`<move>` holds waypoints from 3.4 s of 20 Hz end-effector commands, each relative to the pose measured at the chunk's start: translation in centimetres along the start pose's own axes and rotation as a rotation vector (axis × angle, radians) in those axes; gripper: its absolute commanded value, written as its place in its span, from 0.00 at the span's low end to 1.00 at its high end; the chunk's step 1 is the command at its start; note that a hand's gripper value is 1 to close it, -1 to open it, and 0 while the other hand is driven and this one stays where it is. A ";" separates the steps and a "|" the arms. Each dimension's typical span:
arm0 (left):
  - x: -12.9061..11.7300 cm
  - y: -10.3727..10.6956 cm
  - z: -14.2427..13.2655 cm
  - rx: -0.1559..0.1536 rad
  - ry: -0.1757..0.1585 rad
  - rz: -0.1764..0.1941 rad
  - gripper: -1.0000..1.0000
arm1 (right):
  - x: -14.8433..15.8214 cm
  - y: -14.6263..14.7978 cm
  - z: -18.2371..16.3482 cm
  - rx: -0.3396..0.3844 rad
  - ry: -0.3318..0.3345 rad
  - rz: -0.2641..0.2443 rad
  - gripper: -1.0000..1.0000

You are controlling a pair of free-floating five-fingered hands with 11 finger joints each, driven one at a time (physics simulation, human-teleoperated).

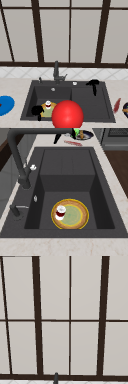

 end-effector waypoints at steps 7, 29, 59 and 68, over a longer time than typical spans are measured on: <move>0.0 0.0 0.0 0.000 0.000 0.000 0.50 | -3.9 1.4 3.8 -0.013 0.056 -0.032 0.00; 0.0 0.0 0.0 0.000 0.000 0.000 0.50 | -9.1 4.3 6.5 -0.043 0.370 -0.048 0.00; 0.0 0.0 0.0 0.000 0.000 0.000 0.50 | -24.9 7.5 10.7 -0.027 0.534 -0.022 0.00; 0.0 0.0 0.0 0.000 0.000 0.000 0.50 | -31.1 9.0 12.5 -0.052 0.520 -0.008 0.00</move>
